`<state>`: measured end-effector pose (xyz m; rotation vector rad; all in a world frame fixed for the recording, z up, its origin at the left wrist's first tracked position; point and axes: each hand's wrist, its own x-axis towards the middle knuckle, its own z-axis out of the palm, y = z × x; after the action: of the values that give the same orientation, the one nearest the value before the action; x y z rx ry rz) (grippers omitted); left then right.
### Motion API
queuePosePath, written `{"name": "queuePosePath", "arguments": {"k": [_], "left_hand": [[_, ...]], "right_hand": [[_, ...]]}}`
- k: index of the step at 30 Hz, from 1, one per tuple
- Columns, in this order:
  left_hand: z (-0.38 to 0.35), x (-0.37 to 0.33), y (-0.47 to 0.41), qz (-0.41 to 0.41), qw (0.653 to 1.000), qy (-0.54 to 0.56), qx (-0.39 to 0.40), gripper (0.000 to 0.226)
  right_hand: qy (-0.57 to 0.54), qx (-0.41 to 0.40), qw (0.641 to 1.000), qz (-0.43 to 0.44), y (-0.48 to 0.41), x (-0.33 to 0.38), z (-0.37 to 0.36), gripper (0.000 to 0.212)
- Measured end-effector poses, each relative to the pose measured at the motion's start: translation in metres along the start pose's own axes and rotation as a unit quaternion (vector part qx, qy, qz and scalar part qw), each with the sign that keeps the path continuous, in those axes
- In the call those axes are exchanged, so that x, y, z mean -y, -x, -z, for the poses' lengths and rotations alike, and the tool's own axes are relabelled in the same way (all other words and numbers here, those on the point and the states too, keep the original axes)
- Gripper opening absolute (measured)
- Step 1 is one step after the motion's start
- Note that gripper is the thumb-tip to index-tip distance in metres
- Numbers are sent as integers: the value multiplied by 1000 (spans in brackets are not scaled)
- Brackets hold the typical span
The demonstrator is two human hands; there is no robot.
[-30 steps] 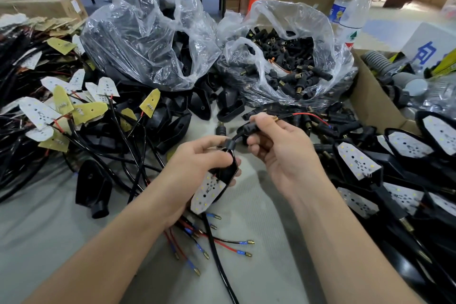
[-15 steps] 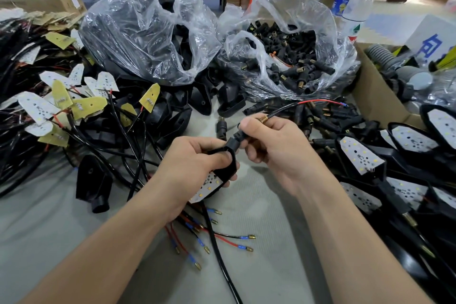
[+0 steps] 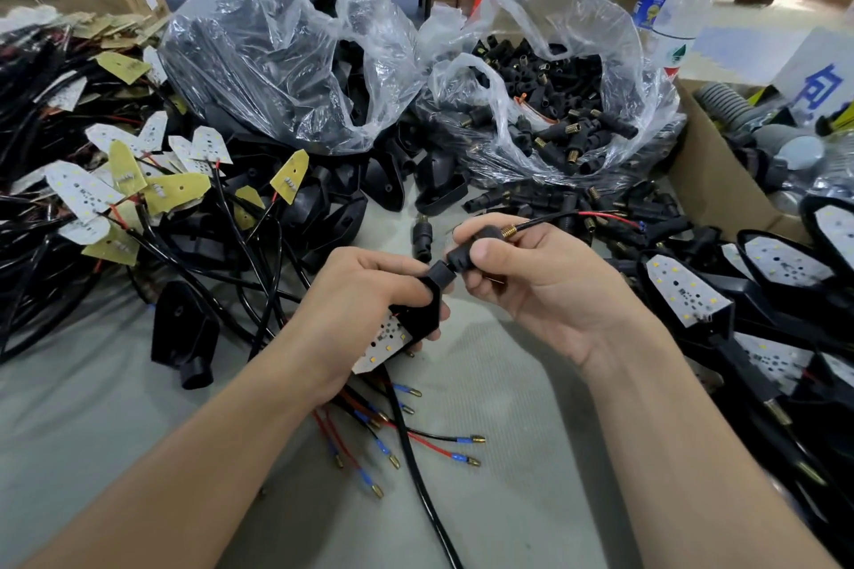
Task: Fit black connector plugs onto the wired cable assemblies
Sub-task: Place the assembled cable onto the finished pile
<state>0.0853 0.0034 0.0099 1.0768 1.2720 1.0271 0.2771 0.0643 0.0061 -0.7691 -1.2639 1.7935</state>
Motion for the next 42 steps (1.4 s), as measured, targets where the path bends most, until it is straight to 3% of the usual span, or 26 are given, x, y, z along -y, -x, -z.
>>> {"name": "queuePosePath", "arguments": {"k": [3,9,21,24,30,37,42], "left_hand": [[-2,1,0,1,1000,-5,-4,24],[-7,3,-1,-3,1000,-28,-12,24],[-10,-2,2,27,999,-33,-14,23],[-10,-4,4,26,999,-33,0,25],[-6,-7,5,24,999,-24,-8,23],[-12,-4,3,-5,993,-76,-85,22],[-16,-4,4,-6,992,-99,-84,24]], "right_hand": [[80,-66,995,10,-3,-4,-3,11],[201,-203,956,66,-11,-13,-14,58],[176,-130,968,125,-10,-6,-13,41],[177,-78,974,120,-7,-2,-11,36],[138,-7,984,115,-2,1,-1,12],[177,-52,979,90,-5,-2,-7,16],[164,-95,979,79,-7,-2,-10,24]]}}
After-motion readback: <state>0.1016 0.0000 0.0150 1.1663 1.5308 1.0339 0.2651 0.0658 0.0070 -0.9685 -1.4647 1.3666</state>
